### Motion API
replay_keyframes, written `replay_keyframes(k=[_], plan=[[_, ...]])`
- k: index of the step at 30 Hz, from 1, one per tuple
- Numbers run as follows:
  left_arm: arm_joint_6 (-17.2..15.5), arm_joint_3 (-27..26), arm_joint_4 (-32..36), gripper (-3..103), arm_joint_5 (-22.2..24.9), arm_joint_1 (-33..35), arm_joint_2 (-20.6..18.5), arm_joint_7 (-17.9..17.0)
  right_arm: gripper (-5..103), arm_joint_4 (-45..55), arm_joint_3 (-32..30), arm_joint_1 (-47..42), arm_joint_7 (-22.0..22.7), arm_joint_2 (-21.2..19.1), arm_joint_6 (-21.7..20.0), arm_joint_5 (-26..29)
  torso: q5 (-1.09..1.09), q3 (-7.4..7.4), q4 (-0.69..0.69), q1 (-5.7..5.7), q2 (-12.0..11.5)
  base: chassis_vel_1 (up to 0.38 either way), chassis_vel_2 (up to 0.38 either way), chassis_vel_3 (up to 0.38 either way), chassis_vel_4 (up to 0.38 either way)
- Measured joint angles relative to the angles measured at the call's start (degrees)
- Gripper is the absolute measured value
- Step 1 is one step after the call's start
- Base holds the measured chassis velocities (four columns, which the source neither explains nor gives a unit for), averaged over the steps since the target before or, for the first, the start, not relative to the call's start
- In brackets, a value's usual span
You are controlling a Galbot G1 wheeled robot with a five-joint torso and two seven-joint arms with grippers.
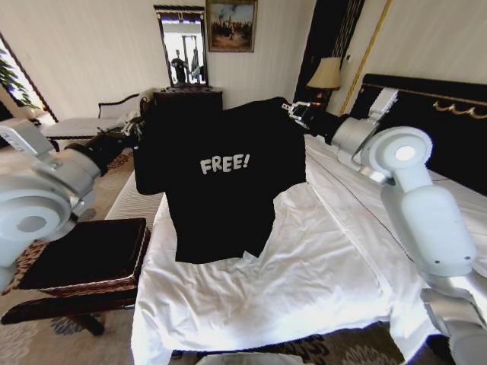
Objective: Fold the clothes on the bed and place them into the basket.
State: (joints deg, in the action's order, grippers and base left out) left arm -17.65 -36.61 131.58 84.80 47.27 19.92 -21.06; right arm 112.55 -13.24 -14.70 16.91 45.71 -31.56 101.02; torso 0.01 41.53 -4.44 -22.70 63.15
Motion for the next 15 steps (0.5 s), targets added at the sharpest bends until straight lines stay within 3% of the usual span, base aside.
replay_keyframes(k=[2,3,5,6,7,8,10,12,13,15], plan=[[-0.3,-10.6,5.1,0,4.4,9.2,-1.6,-0.3,1,8.3,-4.4,-7.4,0.7,-3.8,-0.6,3.0,-0.02,0.00,0.00,0.00,0.0,0.000,0.000,0.000,0.000],[-0.3,-10.6,5.1,0,4.4,9.2,-1.6,-0.3,1,8.3,-4.4,-7.4,0.7,-3.8,-0.6,3.0,-0.02,0.00,0.00,0.00,0.0,0.000,0.000,0.000,0.000],[-2.1,-25.5,11.2,0,15.1,17.0,-3.3,-0.4,1,18.7,-16.5,-16.8,2.5,-12.6,-0.6,11.7,-0.02,-0.01,0.00,0.02,0.0,0.000,0.000,0.000,0.000],[-2.6,-29.3,11.9,0,20.0,17.1,-4.2,-1.1,1,22.2,-24.8,-22.3,2.5,-16.7,-1.1,16.7,-0.01,-0.02,-0.04,0.02,0.0,0.000,0.000,0.000,0.000],[-3.0,-31.4,12.1,0,22.9,17.1,-4.8,-1.5,1,24.0,-30.2,-25.8,2.6,-18.6,-1.5,19.8,-0.02,-0.02,-0.08,0.03,0.0,0.000,0.000,0.000,0.000],[-3.0,-31.4,12.1,0,22.9,17.1,-4.8,-1.5,1,24.0,-30.2,-25.8,2.6,-18.6,-1.5,19.8,-0.02,-0.02,-0.08,0.03,0.0,0.000,0.000,0.000,0.000],[-4.3,-38.3,12.2,0,32.8,17.2,-6.5,-3.5,1,27.8,-41.8,-33.4,4.9,-22.4,-3.3,28.9,-0.03,-0.03,-0.09,0.04,0.0,0.000,0.000,0.000,0.000],[-5.0,-41.8,12.2,0,37.3,17.1,-7.1,-4.6,1,29.2,-46.6,-35.4,7.6,-23.8,-4.1,34.5,-0.04,-0.03,-0.02,0.04,0.0,0.000,0.000,0.000,0.000],[-5.0,-41.8,12.2,0,37.3,17.1,-7.1,-4.6,1,29.2,-46.6,-35.4,7.6,-23.8,-4.1,34.5,-0.04,-0.03,-0.02,0.04,0.0,0.000,0.000,0.000,0.000],[-6.3,-48.3,12.1,0,45.6,17.1,-7.9,-7.4,1,30.8,-53.3,-35.6,11.0,-26.7,-5.1,42.9,0.02,-0.01,0.01,0.02,0.0,0.000,0.000,0.000,0.000]])
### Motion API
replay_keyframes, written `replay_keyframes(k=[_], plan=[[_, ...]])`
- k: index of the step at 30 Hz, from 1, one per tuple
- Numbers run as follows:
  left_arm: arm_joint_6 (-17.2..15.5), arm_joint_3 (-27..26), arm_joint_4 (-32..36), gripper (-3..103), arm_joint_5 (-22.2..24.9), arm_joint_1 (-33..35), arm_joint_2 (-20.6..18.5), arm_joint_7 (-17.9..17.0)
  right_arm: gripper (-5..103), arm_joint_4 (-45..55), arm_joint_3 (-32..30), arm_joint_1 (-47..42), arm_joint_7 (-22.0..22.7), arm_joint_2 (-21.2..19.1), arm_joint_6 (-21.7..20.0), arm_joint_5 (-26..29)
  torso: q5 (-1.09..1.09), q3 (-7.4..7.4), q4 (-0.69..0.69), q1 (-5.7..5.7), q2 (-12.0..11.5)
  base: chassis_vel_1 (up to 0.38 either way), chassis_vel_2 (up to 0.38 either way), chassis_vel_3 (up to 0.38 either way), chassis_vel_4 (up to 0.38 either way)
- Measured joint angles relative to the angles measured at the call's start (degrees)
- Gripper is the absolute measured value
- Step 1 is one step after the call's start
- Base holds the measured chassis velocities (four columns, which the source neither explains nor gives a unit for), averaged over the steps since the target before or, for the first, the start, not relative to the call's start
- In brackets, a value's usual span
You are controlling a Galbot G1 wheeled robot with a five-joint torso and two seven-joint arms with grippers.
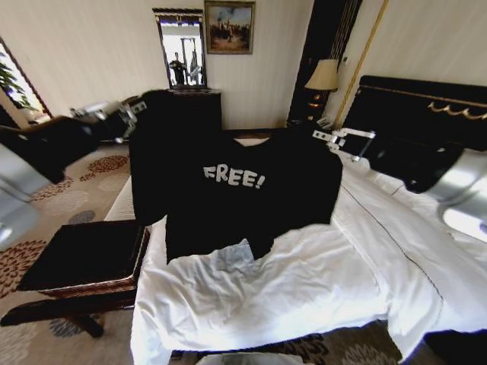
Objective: Fold the clothes on the bed and place them into the basket.
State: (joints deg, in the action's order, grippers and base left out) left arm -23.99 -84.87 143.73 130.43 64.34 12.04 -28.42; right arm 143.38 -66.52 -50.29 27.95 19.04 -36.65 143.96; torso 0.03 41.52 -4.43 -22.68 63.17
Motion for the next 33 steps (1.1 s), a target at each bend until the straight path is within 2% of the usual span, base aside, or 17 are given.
replay_keyframes(k=[2,3,5,8,9,14,17,18,20,21,25,26,27,29,30,31,33], plan=[[-0.7,-3.9,-0.1,0,5.7,0.1,-0.2,-2.2,1,0.3,-3.1,0.2,1.5,-1.6,-0.7,3.5,0.00,0.01,-0.01,-0.01,0.0,0.000,0.000,0.000,0.000],[-0.7,-3.9,-0.1,0,5.7,0.1,-0.2,-2.2,1,0.3,-3.1,0.2,1.5,-1.6,-0.7,3.5,0.00,0.01,-0.01,-0.01,0.0,0.000,0.000,0.000,0.000],[-1.1,-7.3,-0.1,0,9.9,0.1,-0.6,-4.0,1,-0.6,-6.0,1.2,2.4,-3.3,-0.9,6.5,-0.01,0.00,-0.01,-0.01,0.0,0.000,0.000,0.000,0.000],[-1.1,-8.6,-0.1,0,11.3,0.0,-0.9,-4.5,1,-1.7,-7.7,1.9,2.9,-4.7,-1.0,8.1,-0.03,0.00,-0.01,0.00,0.0,0.000,0.000,0.000,0.000],[-0.9,-9.4,-0.2,0,12.3,-0.2,-1.1,-5.1,1,-2.5,-9.7,2.4,4.0,-6.3,-1.7,10.6,-0.04,0.00,-0.03,0.00,0.0,0.000,0.000,0.000,0.000],[-0.1,-7.7,-0.3,0,11.9,-0.3,-0.4,-5.5,1,-4.1,-12.6,2.8,7.4,-8.2,-4.3,14.9,-0.04,0.00,-0.03,0.00,0.0,0.000,0.000,0.000,0.000],[0.2,1.6,-0.4,0,5.9,-0.2,1.9,-5.7,1,-5.1,-10.2,2.5,10.4,-7.7,-5.5,14.9,0.01,0.00,-0.03,0.00,0.0,0.000,0.000,0.000,0.000],[0.2,1.6,-0.4,0,5.9,-0.2,1.9,-5.7,1,-5.1,-10.2,2.5,10.4,-7.7,-5.5,14.9,0.01,0.00,-0.03,0.00,0.0,0.000,0.000,0.000,0.000],[1.0,8.0,-0.4,0,1.5,0.4,3.8,-6.0,1,-5.1,-5.3,1.1,10.3,-5.3,-5.5,9.7,-0.01,0.01,-0.04,0.00,0.0,0.000,0.000,0.000,0.000],[1.0,8.0,-0.4,0,1.5,0.4,3.8,-6.0,1,-5.1,-5.3,1.1,10.3,-5.3,-5.5,9.7,-0.01,0.01,-0.04,0.00,0.0,0.000,0.000,0.000,0.000],[1.0,28.5,-0.6,0,-11.9,1.8,10.2,-6.2,1,-11.2,17.4,3.2,4.9,4.4,-5.7,-12.5,-0.05,0.02,-0.01,-0.02,0.0,0.000,0.000,0.000,0.000],[1.0,28.5,-0.6,0,-11.9,1.8,10.2,-6.2,1,-11.2,17.4,3.2,4.9,4.4,-5.7,-12.5,-0.05,0.02,-0.01,-0.02,0.0,0.000,0.000,0.000,0.000],[0.9,32.9,-0.6,0,-14.9,1.5,11.2,-6.3,1,-12.8,21.2,4.1,3.7,6.0,-5.7,-16.3,-0.03,0.02,-0.02,-0.03,0.0,0.000,0.000,0.000,0.000],[0.9,45.2,-0.7,0,-25.2,0.2,14.8,-6.3,1,-18.4,33.2,8.9,1.1,11.7,-5.7,-27.4,-0.03,0.03,-0.04,-0.04,0.0,0.000,0.000,0.000,0.000],[0.9,49.1,-0.7,0,-27.9,-0.6,16.3,-6.3,1,-20.5,37.2,10.7,0.7,14.0,-5.7,-30.9,-0.02,0.03,-0.03,-0.04,0.0,0.000,0.000,0.000,0.000],[0.9,52.3,-0.7,0,-30.2,-1.3,17.5,-6.3,1,-23.1,41.2,12.4,0.3,16.9,-5.7,-34.7,-0.02,0.03,-0.01,-0.04,0.0,0.000,0.000,0.000,0.000],[0.9,54.0,-0.7,0,-31.7,-1.6,18.4,-6.3,1,-24.6,43.3,13.4,0.1,18.1,-5.7,-36.6,-0.04,0.03,-0.02,-0.04,0.0,0.000,0.000,0.000,0.000]])
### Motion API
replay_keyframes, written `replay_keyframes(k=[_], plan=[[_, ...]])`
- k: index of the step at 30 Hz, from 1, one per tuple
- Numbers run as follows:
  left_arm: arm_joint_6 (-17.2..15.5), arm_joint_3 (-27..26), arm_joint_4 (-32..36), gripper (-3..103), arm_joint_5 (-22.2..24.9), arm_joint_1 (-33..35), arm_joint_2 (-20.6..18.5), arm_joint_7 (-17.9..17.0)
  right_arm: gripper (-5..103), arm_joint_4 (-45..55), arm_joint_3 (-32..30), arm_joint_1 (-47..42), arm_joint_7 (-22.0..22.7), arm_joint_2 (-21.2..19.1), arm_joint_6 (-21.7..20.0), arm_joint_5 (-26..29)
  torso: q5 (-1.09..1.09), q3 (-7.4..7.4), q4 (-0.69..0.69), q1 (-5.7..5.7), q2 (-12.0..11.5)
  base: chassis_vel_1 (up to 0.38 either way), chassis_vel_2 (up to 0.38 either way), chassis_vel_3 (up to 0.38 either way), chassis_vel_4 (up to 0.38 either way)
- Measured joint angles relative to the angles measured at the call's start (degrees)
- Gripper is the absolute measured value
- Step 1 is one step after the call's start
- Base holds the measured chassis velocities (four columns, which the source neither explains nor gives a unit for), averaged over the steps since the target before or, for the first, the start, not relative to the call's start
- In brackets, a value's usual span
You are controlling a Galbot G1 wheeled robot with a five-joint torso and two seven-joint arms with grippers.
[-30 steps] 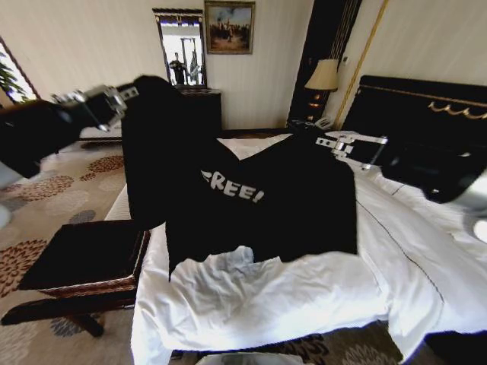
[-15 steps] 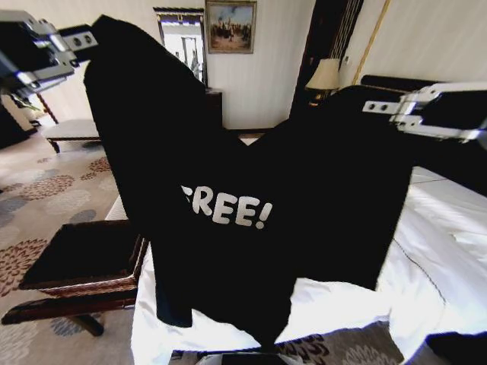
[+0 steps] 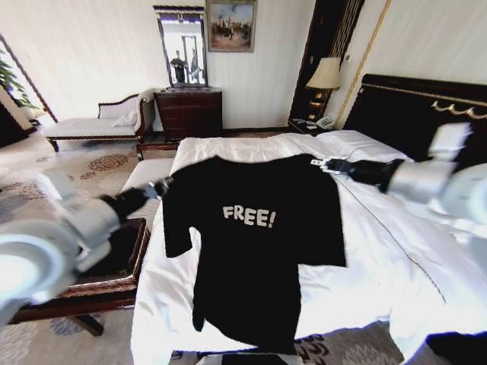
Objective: Fold the clothes on the bed and place them into the basket.
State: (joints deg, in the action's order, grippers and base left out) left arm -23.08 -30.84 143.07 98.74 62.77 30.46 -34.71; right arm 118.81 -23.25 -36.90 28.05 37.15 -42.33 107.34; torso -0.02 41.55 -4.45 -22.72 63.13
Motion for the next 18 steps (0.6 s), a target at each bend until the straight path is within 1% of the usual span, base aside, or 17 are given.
replay_keyframes(k=[1,2,4,5,6,7,8,9,11,13,14,15,16,17,18], plan=[[-0.2,2.4,-0.2,0,-2.3,-0.2,1.5,0.1,1,-2.6,3.3,1.5,-0.4,2.6,0.0,-2.8,0.00,-0.01,0.00,0.00,0.0,0.000,0.000,0.000,0.000],[-0.5,5.3,-1.7,0,-5.1,-0.2,3.6,0.1,1,-6.1,7.0,2.8,-1.1,5.4,0.0,-6.3,0.01,0.00,0.02,0.00,0.0,0.000,0.000,0.000,0.000],[-1.3,8.3,-4.5,0,-8.3,0.1,6.0,0.2,1,-9.4,10.1,3.3,-2.0,8.0,0.1,-9.6,0.02,0.00,0.02,0.00,0.0,0.000,0.000,0.000,0.000],[-1.3,8.3,-4.5,0,-8.3,0.1,6.0,0.2,1,-9.4,10.1,3.3,-2.0,8.0,0.1,-9.6,0.02,0.00,0.02,0.00,0.0,0.000,0.000,0.000,0.000],[-1.7,11.0,-8.0,0,-11.8,0.4,8.6,0.8,1,-12.3,12.7,3.3,-3.6,9.9,0.1,-13.3,0.03,0.00,0.00,0.00,0.0,0.000,0.000,0.000,0.000],[-1.9,12.5,-10.1,0,-13.6,0.4,10.3,1.3,1,-14.2,14.2,3.2,-4.9,11.0,0.1,-16.2,0.04,-0.01,-0.01,0.00,0.0,0.000,0.000,0.000,0.000],[-1.9,13.8,-12.2,0,-15.5,0.3,11.9,1.7,1,-16.2,15.4,3.0,-6.0,11.9,0.1,-18.6,0.02,-0.01,0.00,0.01,0.0,0.000,0.000,0.000,0.000],[-1.9,13.8,-12.2,0,-15.5,0.3,11.9,1.7,1,-16.2,15.4,3.0,-6.0,11.9,0.1,-18.6,0.02,-0.01,0.00,0.01,0.0,0.000,0.000,0.000,0.000],[-2.0,16.3,-15.7,0,-18.6,-0.2,14.6,2.6,1,-19.8,17.0,2.9,-7.3,13.6,0.1,-21.8,0.03,-0.01,-0.01,0.02,0.0,0.000,0.000,0.000,0.000],[-1.7,19.7,-21.4,0,-23.1,-1.4,18.1,4.2,1,-25.2,19.0,3.0,-9.4,16.1,0.3,-26.0,0.02,-0.02,-0.03,0.03,0.0,0.000,0.000,0.000,0.000],[-1.7,19.7,-21.4,0,-23.1,-1.4,18.1,4.2,1,-25.2,19.0,3.0,-9.4,16.1,0.3,-26.0,0.02,-0.02,-0.03,0.03,0.0,0.000,0.000,0.000,0.000],[-1.5,20.9,-24.1,0,-24.6,-2.3,19.6,4.9,1,-28.1,20.0,3.3,-10.6,17.3,0.7,-28.2,0.02,-0.01,-0.03,0.02,0.0,0.000,0.000,0.000,0.000],[-1.4,21.4,-25.7,0,-25.4,-2.9,20.3,5.4,1,-29.4,20.5,3.6,-11.2,17.9,1.1,-29.3,0.03,-0.01,-0.03,0.02,0.0,0.000,0.000,0.000,0.000],[-1.0,22.1,-28.7,0,-26.6,-4.4,21.3,6.1,1,-32.6,21.7,4.3,-12.5,19.3,2.1,-31.7,0.02,-0.01,-0.02,0.02,0.0,0.000,0.000,0.000,0.000],[-0.8,22.7,-31.0,0,-27.1,-6.0,22.1,6.4,1,-34.8,22.4,5.1,-13.1,20.5,2.8,-33.0,0.02,-0.01,-0.02,0.02,0.0,0.000,0.000,0.000,0.000]])
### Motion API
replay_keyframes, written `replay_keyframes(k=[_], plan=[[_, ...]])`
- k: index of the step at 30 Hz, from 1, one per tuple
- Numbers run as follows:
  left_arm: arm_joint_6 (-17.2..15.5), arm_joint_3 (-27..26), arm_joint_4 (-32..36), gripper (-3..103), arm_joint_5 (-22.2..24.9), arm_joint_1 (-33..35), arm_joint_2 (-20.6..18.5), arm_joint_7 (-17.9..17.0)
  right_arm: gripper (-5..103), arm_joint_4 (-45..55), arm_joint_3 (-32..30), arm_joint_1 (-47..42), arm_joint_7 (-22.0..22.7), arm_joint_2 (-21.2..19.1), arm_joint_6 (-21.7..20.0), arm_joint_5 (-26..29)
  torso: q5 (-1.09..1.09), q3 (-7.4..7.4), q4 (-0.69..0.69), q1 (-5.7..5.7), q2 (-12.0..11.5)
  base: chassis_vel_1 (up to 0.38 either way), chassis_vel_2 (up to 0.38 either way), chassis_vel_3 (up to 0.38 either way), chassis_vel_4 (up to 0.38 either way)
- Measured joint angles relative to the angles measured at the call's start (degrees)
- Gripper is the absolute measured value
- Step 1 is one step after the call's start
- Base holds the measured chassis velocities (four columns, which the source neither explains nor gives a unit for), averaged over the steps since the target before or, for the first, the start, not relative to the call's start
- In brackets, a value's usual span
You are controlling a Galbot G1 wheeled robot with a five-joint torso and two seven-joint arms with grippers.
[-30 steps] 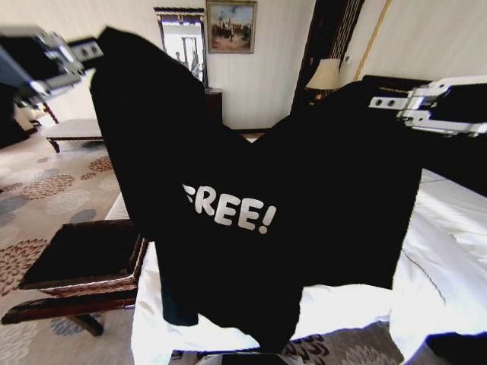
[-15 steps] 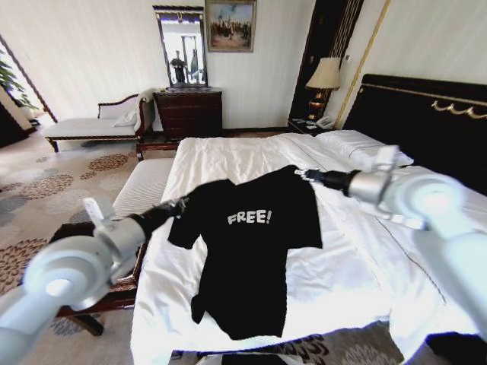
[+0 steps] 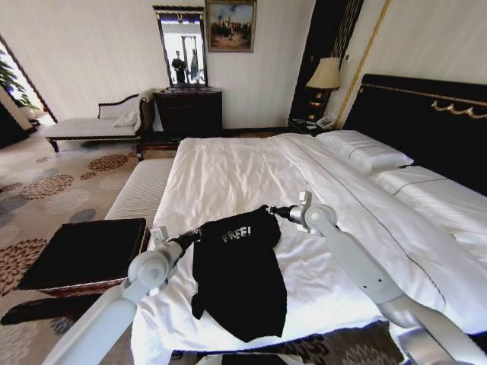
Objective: Fold the clothes on the bed and place them into the basket.
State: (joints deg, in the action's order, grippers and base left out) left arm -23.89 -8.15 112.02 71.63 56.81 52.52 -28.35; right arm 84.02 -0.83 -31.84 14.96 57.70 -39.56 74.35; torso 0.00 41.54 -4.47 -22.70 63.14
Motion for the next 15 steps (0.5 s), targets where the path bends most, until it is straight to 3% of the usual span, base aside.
replay_keyframes(k=[4,8,9,11,15], plan=[[0.1,1.6,-5.6,0,-0.1,-5.2,1.4,0.4,1,-4.9,1.7,2.2,-1.5,3.2,1.8,-2.6,0.01,0.00,0.01,0.00,0.0,0.000,0.000,0.000,0.000],[0.6,5.4,-16.3,0,-2.1,-14.7,4.1,2.4,1,-11.9,4.8,6.3,-3.4,8.6,5.0,-7.0,0.00,0.00,0.03,0.00,0.0,0.000,0.000,0.000,0.000],[0.6,5.4,-16.3,0,-2.1,-14.7,4.1,2.4,1,-11.9,4.8,6.3,-3.4,8.6,5.0,-7.0,0.00,0.00,0.03,0.00,0.0,0.000,0.000,0.000,0.000],[1.3,8.8,-23.9,0,-3.8,-20.4,6.8,3.6,1,-15.7,5.6,8.2,-3.7,10.9,6.3,-9.2,0.02,0.00,0.02,-0.01,0.0,0.000,0.000,0.000,0.000],[1.9,10.4,-29.1,0,-5.3,-23.6,8.9,4.4,1,-19.5,6.0,9.4,-4.2,12.2,7.4,-11.6,0.01,0.01,-0.01,-0.02,0.0,0.000,0.000,0.000,0.000]])
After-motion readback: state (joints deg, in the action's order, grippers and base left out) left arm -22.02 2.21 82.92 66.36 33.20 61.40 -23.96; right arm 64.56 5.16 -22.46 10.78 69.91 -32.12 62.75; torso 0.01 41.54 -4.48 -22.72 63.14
